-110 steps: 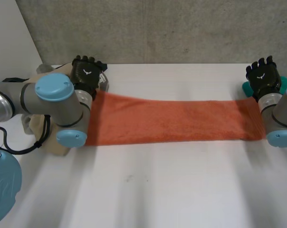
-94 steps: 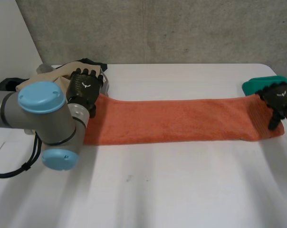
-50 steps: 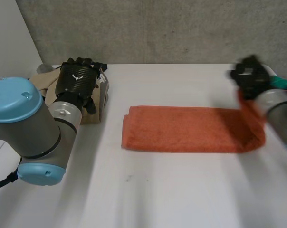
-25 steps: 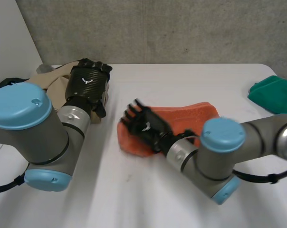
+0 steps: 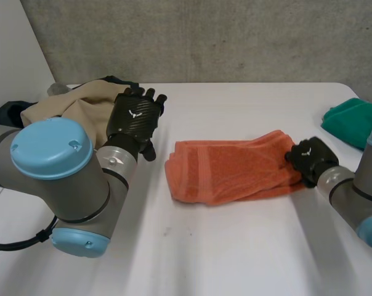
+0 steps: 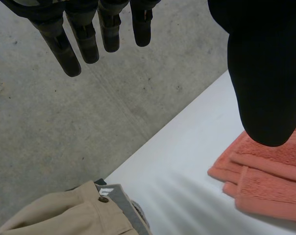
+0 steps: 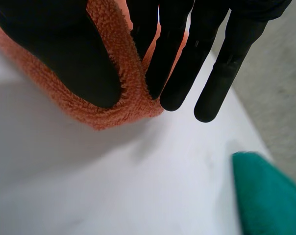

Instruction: Fold the laundry.

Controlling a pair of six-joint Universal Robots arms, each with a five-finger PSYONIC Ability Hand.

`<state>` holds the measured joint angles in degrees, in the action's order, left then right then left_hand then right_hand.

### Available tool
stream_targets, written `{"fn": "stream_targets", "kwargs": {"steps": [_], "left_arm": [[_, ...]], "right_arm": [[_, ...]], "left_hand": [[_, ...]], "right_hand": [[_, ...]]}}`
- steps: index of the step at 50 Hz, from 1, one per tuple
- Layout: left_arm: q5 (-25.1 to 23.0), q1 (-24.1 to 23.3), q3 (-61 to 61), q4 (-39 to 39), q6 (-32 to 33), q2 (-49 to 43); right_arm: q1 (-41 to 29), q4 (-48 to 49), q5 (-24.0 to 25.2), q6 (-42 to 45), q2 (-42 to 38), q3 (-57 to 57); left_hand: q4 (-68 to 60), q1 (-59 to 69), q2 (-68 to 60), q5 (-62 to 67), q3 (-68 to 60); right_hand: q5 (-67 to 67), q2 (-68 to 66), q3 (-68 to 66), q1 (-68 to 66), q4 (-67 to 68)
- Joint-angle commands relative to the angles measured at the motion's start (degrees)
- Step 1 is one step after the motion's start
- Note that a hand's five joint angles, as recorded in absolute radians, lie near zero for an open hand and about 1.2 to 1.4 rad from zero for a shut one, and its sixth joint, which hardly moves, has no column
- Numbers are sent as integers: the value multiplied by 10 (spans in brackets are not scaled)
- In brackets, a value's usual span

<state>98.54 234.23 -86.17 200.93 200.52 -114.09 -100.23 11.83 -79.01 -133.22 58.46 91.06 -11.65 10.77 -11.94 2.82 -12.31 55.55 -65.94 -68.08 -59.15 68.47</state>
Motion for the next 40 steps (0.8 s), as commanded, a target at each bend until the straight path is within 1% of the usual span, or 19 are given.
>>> {"fn": "stream_targets", "kwargs": {"steps": [1,4,6,8,9,12,14,15,16,19,20,23,24,27,28,29,31,35,40], "left_arm": [[4,0,-6,0,0,24],[5,1,-15,0,0,36],[5,3,-22,0,0,40],[5,4,-24,0,0,42],[5,5,-26,0,-1,42],[5,8,-27,-2,-5,41],[5,7,-24,-2,-11,40],[5,7,-22,-3,-14,38],[4,6,-19,-3,-18,36],[2,6,2,-3,-34,28],[2,6,11,-4,-39,24],[2,-2,55,-7,-59,-4],[1,-4,67,-8,-64,-10],[-2,-24,110,-13,-75,-38],[-5,-29,121,-15,-77,-46],[-15,-36,142,-17,-80,-61],[-29,-43,165,-19,-81,-80],[-56,-66,228,-28,-87,-137],[-53,-79,328,-78,-88,-240]], "right_arm": [[-125,92,0,-16,15,-57],[-171,114,14,-30,11,-72],[-210,123,43,-43,-6,-81],[-231,122,68,-49,-31,-86],[-246,120,91,-49,-59,-92],[-264,116,111,-50,-91,-103],[-266,108,105,-56,-99,-110],[-266,104,103,-62,-96,-111],[-268,101,99,-68,-92,-112],[-255,94,92,-128,-74,-113],[-231,93,87,-177,-59,-113],[-185,91,83,-264,-27,-107],[-158,86,83,-324,1,-100],[-129,72,84,-399,40,-91],[-110,55,85,-440,57,-89],[-100,46,85,-457,62,-88],[-80,25,86,-475,69,-89],[-45,-29,83,-472,68,-101],[-44,-84,90,-466,25,-142]], "left_hand": [[17,-8,19,-28,23],[17,-8,19,-28,23],[17,-8,19,-28,23],[17,-8,19,-28,23],[17,-8,19,-28,23],[17,-8,19,-28,23],[17,-8,19,-28,23],[17,-8,19,-28,23],[17,-8,19,-28,23],[17,-8,19,-28,23],[17,-8,19,-28,23],[17,-8,19,-28,23],[17,-8,19,-28,23],[17,-8,19,-28,23],[17,-8,19,-28,23],[17,-8,19,-28,23],[17,-8,19,-28,23],[16,-7,19,-28,23],[17,-8,19,-28,23]], "right_hand": [[145,-141,-119,-209,115],[145,-141,-119,-209,115],[145,-141,-119,-209,115],[145,-141,-119,-209,115],[145,-141,-119,-209,115],[145,-141,-119,-209,115],[-243,247,269,179,-273],[-383,387,409,319,-413],[-450,454,475,386,-479],[-504,508,529,440,-533],[-555,559,581,491,-585],[-555,559,581,491,-585],[-555,559,581,491,-585],[-555,559,581,491,-585],[-555,559,581,491,-585],[-555,559,581,491,-585],[-555,559,581,491,-585],[-555,559,581,491,-585],[-555,559,581,491,-585]]}}
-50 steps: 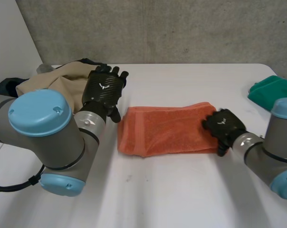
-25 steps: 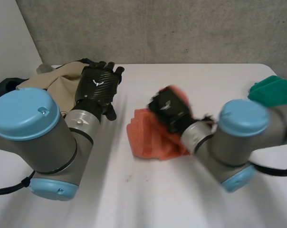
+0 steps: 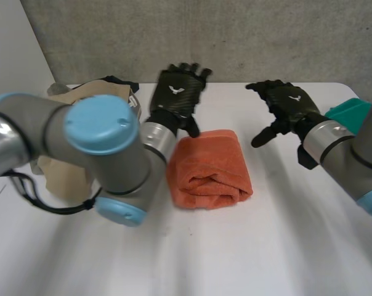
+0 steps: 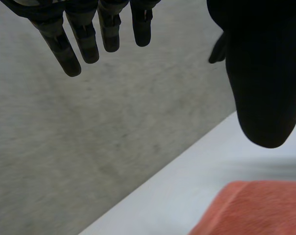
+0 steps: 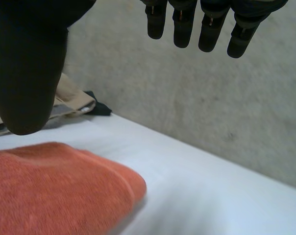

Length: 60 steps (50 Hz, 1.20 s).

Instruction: Fold the laundry.

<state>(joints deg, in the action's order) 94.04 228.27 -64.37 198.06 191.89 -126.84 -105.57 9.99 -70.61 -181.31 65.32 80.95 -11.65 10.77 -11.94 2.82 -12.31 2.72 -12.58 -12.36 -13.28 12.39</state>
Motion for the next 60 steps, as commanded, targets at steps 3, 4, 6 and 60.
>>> {"fn": "stream_targets", "kwargs": {"steps": [3,4,6,60], "left_arm": [[4,-19,144,-95,-1,-154],[11,-19,149,-107,-1,-161],[26,-19,151,-127,1,-169],[-270,69,-17,-189,-34,103]], "right_arm": [[9,-87,14,16,-72,-64],[9,-92,16,16,-79,-69],[6,-106,29,16,-103,-90],[-180,196,-87,302,-76,199]], "left_hand": [[17,-8,19,-28,23],[17,-8,19,-28,23],[17,-8,19,-28,23],[17,-8,19,-28,23]], "right_hand": [[-27,26,24,33,-24],[-27,26,24,33,-24],[-27,26,24,33,-24],[-27,26,24,33,-24]]}}
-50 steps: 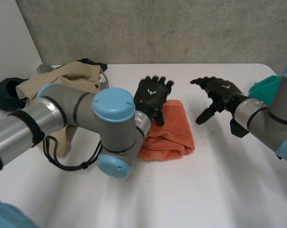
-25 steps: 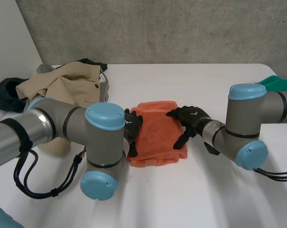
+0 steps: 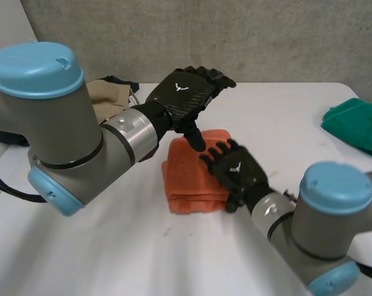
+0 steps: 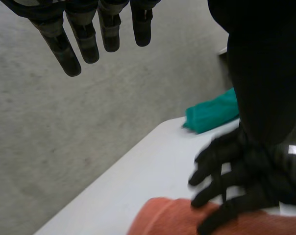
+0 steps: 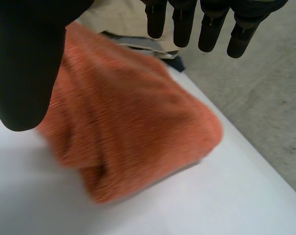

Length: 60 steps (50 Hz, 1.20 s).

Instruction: Fold the laundry.

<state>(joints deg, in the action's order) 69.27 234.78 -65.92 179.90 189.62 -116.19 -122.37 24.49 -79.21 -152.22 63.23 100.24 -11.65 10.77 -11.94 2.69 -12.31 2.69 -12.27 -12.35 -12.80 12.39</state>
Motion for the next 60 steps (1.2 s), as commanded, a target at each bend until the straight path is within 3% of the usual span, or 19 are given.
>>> {"fn": "stream_targets", "kwargs": {"steps": [1,23,30,43,46,50,60], "left_arm": [[-22,4,-2,-8,-12,-4],[-8,2,-3,-6,-14,-11],[-8,3,-3,-5,-14,-11],[-8,5,-4,-4,-14,-12],[-8,6,-4,-4,-14,-12],[-8,8,-4,-4,-14,-11],[-7,16,-6,-3,-14,-4]], "right_arm": [[-12,58,-1,13,-61,2],[-8,82,-7,36,-159,-117],[-7,86,-4,32,-167,-135],[-8,80,-9,29,-201,-196],[-8,82,-9,29,-205,-207],[-7,81,-7,25,-218,-236],[16,85,3,-64,-223,-358]], "left_hand": [[17,-8,19,-27,23],[17,-8,19,-27,23],[17,-8,19,-27,23],[17,-8,19,-27,23],[17,-8,19,-27,23],[17,-8,19,-27,23],[17,-8,19,-27,23]], "right_hand": [[-27,23,24,28,-24],[40,-44,-43,-38,43],[166,-170,-169,-165,169],[169,-173,-172,-168,172],[246,-250,-249,-245,249],[664,-668,-668,-663,667],[673,-677,-676,-672,676]]}}
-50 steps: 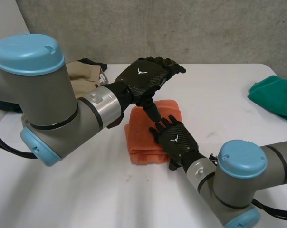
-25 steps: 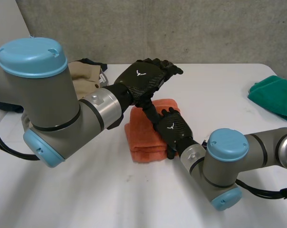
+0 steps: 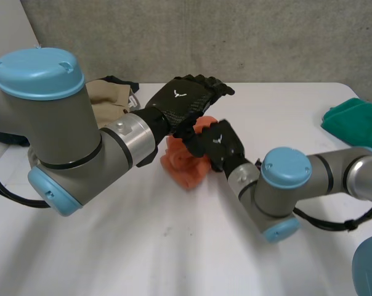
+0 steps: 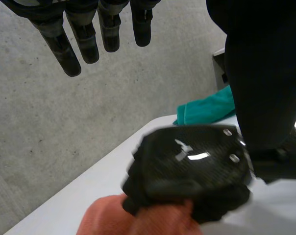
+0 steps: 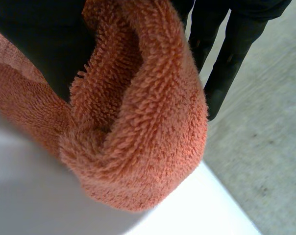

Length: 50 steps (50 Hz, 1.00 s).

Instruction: Fold the laundry.

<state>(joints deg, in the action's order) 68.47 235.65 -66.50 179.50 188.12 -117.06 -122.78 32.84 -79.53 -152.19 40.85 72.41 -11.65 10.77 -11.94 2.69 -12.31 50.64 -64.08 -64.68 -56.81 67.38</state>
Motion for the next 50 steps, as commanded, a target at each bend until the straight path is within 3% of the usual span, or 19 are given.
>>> {"fn": "stream_targets", "kwargs": {"steps": [1,9,16,21,30,38,43,44,45,46,48,50], "left_arm": [[1,9,0,0,1,4],[1,16,0,1,0,19],[1,10,-1,1,-6,22],[0,7,-2,1,-8,22],[-1,-3,-13,2,-7,19],[1,-2,-23,15,-8,17],[1,-4,-25,15,-8,15],[1,-4,-25,15,-8,15],[1,-5,-25,15,-8,16],[1,-7,-25,15,-8,17],[1,-10,-25,15,-8,17],[1,-13,-25,15,-8,21]], "right_arm": [[25,3,10,-73,4,-86],[136,70,17,-137,48,-134],[287,103,48,-194,54,-158],[389,105,119,-231,5,-203],[523,106,317,-271,-178,-339],[562,106,394,-272,-242,-332],[569,104,384,-249,-232,-301],[570,101,375,-244,-224,-293],[571,94,349,-234,-200,-275],[571,91,333,-229,-186,-262],[573,82,302,-218,-154,-230],[583,64,269,-195,-105,-185]], "left_hand": [[17,-8,19,-27,23],[16,-7,19,-26,23],[17,-8,19,-27,23],[16,-7,19,-26,23],[16,-7,19,-26,23],[16,-7,19,-26,23],[16,-7,19,-26,23],[16,-7,19,-26,23],[16,-7,19,-26,23],[16,-7,19,-26,23],[16,-7,19,-26,23],[16,-7,19,-26,23]], "right_hand": [[194,-159,-153,-232,126],[194,-159,-153,-232,126],[194,-159,-153,-232,126],[194,-159,-153,-232,126],[194,-159,-153,-232,126],[194,-159,-153,-232,126],[189,-155,-149,-227,122],[36,-2,4,-74,-31],[-284,318,324,245,-351],[-405,440,445,367,-472],[-506,541,547,468,-574],[-506,541,547,468,-574]]}}
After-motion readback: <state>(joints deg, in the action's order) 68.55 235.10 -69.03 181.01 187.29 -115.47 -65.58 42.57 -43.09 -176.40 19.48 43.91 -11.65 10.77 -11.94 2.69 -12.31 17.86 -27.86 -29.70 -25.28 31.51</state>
